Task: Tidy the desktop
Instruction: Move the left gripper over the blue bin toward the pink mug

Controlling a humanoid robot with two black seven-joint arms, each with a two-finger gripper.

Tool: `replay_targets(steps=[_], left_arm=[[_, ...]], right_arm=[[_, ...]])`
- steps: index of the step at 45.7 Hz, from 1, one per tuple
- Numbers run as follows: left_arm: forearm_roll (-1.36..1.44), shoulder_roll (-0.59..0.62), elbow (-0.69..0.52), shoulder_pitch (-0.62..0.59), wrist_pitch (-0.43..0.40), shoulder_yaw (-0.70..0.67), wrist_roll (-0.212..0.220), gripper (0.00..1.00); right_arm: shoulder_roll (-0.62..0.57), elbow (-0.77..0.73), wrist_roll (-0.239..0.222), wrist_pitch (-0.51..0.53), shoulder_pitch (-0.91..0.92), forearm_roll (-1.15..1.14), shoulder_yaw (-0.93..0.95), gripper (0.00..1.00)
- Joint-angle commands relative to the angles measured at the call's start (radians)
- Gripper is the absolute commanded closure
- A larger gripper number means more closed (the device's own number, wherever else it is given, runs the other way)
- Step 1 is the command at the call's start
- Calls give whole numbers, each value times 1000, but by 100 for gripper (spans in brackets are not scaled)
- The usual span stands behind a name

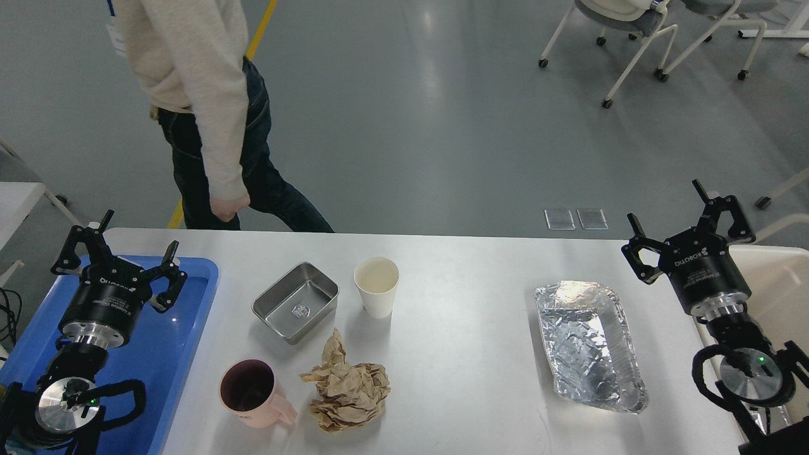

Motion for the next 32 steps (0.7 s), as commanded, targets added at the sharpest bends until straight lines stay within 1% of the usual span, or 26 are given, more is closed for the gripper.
replay_targets(steps=[1, 10, 15, 19, 24, 26, 29, 32], left_arm=[[0, 3, 0, 1, -2, 0, 4, 3], [-2, 3, 1, -5, 7, -3, -8, 3], [0, -6, 1, -10, 17, -3, -9, 3], [1, -6, 1, -10, 29, -3, -9, 3], [17, 20, 1, -7, 4, -1, -9, 3], [27, 37, 1, -2, -17, -5, -17, 3], [38, 45, 0, -7, -17, -5, -34, 3], [41, 43, -12, -12, -11, -1, -37, 3]], right_arm=[[-1, 0, 1, 0, 0, -1, -1, 0], [3, 5, -1, 2, -3, -1, -4, 0], [3, 20, -1, 32, -10, -7, -24, 0], [5, 17, -1, 34, -5, -7, -24, 0], [5, 14, 1, 42, -6, -7, -24, 0], [5, 13, 1, 42, -6, -7, -26, 0], [5, 13, 1, 42, -6, -7, -26, 0], [0, 20, 1, 48, -13, -9, -27, 0]])
